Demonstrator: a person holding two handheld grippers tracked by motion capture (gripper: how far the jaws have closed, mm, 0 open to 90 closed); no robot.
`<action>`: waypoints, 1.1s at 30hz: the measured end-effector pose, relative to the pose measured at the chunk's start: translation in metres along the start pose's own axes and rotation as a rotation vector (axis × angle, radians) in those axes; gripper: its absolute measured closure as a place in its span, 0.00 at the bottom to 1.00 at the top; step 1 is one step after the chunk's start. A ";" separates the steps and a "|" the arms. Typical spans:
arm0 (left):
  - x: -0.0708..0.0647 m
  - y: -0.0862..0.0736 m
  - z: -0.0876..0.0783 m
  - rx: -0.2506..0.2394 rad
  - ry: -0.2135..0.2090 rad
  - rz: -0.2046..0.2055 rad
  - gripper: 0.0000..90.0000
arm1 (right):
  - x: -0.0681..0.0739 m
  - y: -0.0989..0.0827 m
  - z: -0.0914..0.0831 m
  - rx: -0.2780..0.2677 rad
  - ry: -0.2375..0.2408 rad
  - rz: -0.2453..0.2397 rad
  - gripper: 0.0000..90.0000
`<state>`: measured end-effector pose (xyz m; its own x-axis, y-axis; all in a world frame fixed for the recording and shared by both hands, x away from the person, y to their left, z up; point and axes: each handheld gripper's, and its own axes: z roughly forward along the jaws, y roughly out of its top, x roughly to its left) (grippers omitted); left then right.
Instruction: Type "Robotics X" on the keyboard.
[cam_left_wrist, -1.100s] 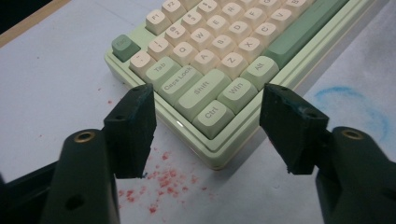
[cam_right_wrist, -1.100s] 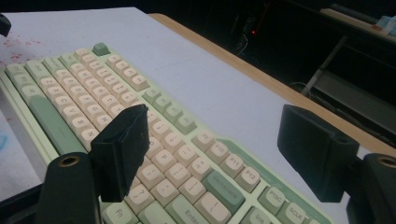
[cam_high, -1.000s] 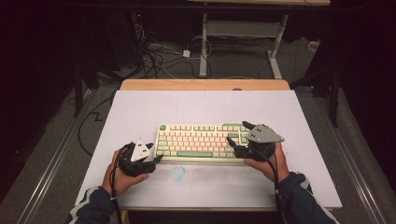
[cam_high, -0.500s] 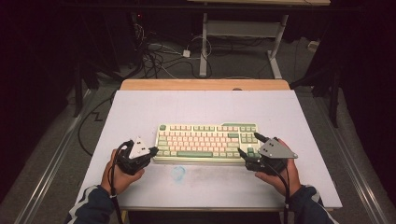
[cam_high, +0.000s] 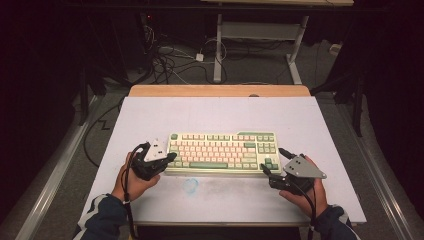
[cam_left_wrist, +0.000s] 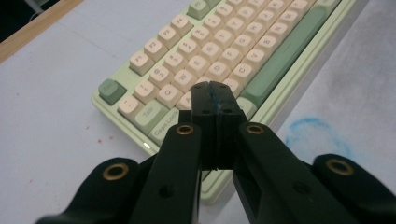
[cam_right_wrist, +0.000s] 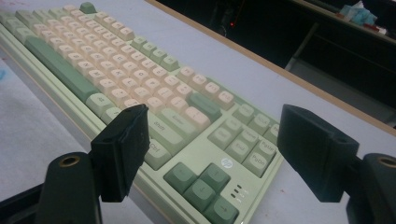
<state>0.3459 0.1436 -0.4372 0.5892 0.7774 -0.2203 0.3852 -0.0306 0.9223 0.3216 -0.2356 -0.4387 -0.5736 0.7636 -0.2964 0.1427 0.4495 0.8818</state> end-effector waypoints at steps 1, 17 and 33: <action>-0.001 0.002 0.002 0.000 -0.005 0.001 0.97 | 0.000 0.000 0.001 -0.002 0.000 -0.002 0.29; -0.037 0.015 0.048 0.048 -0.091 0.064 0.97 | 0.002 -0.002 0.006 0.016 0.014 -0.010 0.29; -0.056 -0.003 0.084 0.163 -0.112 0.108 0.97 | 0.001 -0.003 0.008 0.026 0.008 -0.020 0.30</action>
<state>0.3721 0.0473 -0.4542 0.7047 0.6899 -0.1656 0.4204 -0.2180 0.8808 0.3268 -0.2326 -0.4450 -0.5828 0.7508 -0.3110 0.1519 0.4766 0.8659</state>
